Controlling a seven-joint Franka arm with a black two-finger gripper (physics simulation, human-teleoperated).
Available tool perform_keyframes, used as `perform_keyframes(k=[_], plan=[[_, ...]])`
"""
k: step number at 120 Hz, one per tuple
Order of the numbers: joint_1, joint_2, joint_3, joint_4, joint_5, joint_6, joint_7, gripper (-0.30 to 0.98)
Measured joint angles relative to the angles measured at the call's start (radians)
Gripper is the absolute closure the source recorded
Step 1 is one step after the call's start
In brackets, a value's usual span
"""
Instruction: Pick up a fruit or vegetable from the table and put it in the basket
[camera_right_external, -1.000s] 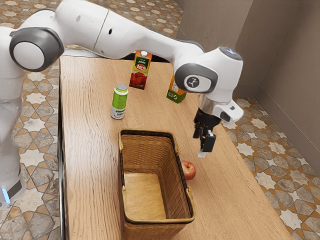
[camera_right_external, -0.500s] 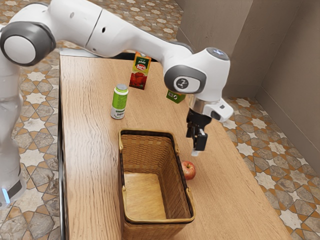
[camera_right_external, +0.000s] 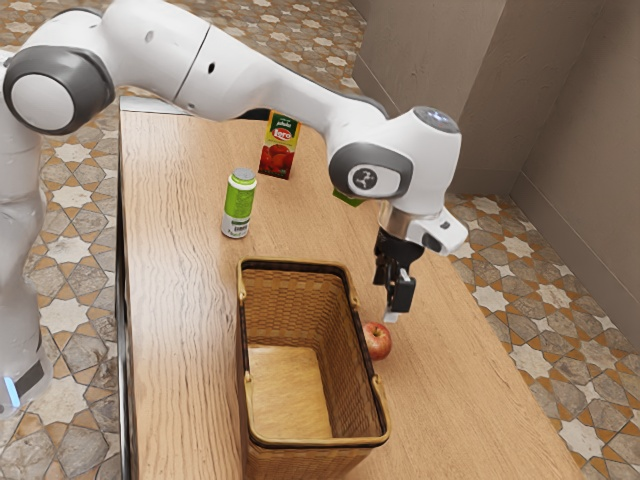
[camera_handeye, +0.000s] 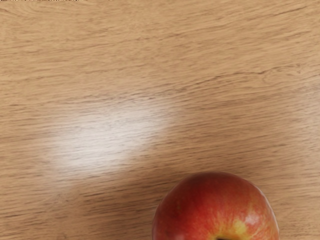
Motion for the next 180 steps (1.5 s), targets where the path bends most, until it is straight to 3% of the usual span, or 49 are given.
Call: perform_keyframes(k=[180], plan=[[-0.004, 0.029, -0.017, -0.097, -0.004, 0.107, 0.001, 0.00]])
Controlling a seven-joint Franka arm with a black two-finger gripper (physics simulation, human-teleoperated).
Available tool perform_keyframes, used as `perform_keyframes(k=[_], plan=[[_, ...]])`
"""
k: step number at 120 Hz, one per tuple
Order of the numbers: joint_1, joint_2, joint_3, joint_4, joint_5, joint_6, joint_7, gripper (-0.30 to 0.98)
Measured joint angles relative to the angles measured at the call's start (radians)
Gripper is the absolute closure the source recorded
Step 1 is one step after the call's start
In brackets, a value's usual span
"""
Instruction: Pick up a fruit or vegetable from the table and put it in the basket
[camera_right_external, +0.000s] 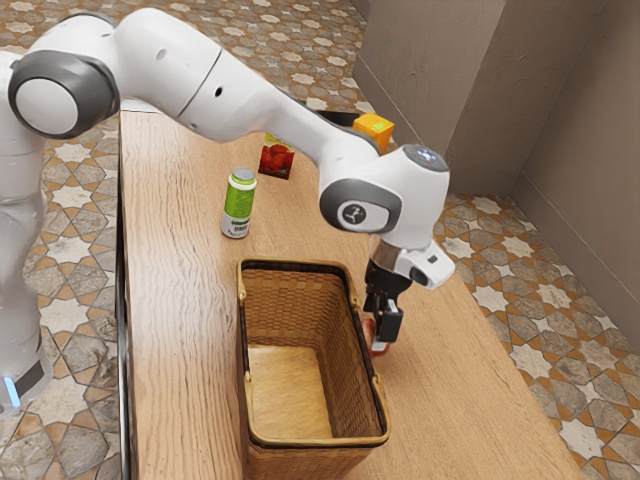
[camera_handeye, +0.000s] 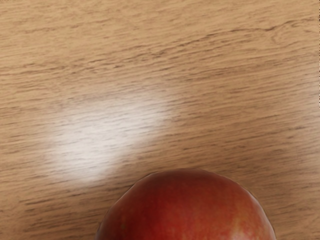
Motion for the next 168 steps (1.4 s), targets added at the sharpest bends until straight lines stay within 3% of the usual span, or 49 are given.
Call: perform_keyframes(k=[41, 57, 74, 128, 168], plan=[[0.001, 0.031, -0.001, -0.001, 0.000, 0.018, 0.000, 0.00], [0.000, 0.037, -0.001, -0.002, -0.007, 0.022, -0.002, 0.25], [0.000, 0.028, -0.001, 0.000, -0.010, 0.023, -0.008, 0.34], [0.000, -0.212, 0.003, 0.082, 0.015, -0.132, -0.014, 0.34], [0.008, -0.438, 0.014, -0.087, 0.026, -0.203, -0.011, 0.34]])
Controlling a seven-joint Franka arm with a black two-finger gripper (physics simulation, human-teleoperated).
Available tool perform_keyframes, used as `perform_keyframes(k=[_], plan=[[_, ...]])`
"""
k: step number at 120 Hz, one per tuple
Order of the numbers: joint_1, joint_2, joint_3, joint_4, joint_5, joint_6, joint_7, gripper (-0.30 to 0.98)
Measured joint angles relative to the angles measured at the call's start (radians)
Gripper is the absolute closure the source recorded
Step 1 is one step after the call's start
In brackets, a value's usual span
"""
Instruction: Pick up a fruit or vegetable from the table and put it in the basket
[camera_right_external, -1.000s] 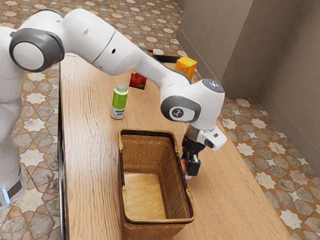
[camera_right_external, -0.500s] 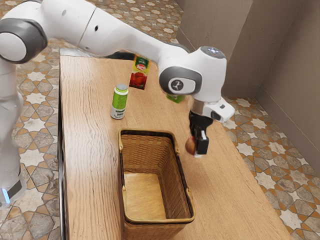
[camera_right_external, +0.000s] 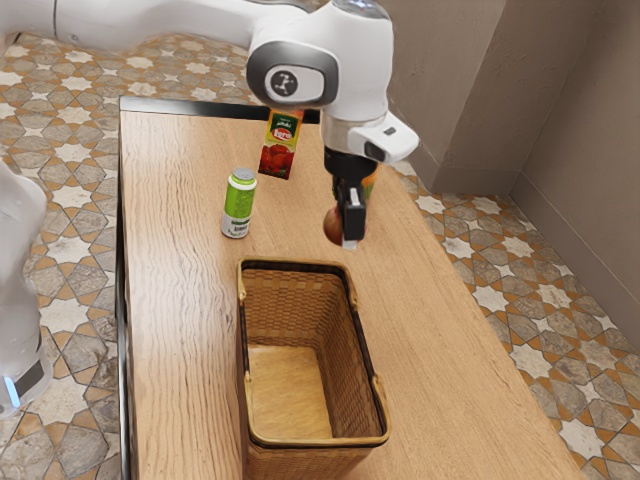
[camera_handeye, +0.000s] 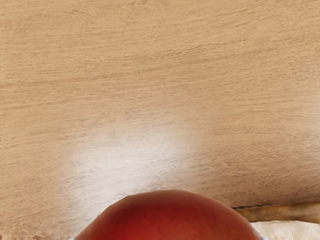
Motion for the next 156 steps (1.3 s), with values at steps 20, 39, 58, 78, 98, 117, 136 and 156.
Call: perform_keyframes(k=[20, 39, 58, 78, 98, 117, 136, 156], plan=[[0.004, -0.029, 0.010, -0.037, 0.003, -0.011, 0.001, 0.34], [0.004, -0.121, -0.007, -0.118, 0.003, -0.015, 0.002, 0.34], [0.003, -0.166, -0.042, -0.154, 0.004, -0.018, 0.003, 0.35], [-0.002, -0.162, -0.073, -0.155, 0.003, -0.018, 0.004, 0.35], [-0.008, -0.164, -0.107, -0.157, 0.001, -0.019, 0.004, 0.35], [-0.008, -0.165, -0.127, -0.158, -0.003, -0.021, 0.005, 0.35], [-0.008, -0.163, -0.136, -0.166, -0.009, -0.021, 0.006, 0.18], [-0.008, -0.162, -0.136, -0.170, -0.013, -0.016, 0.008, 0.05]])
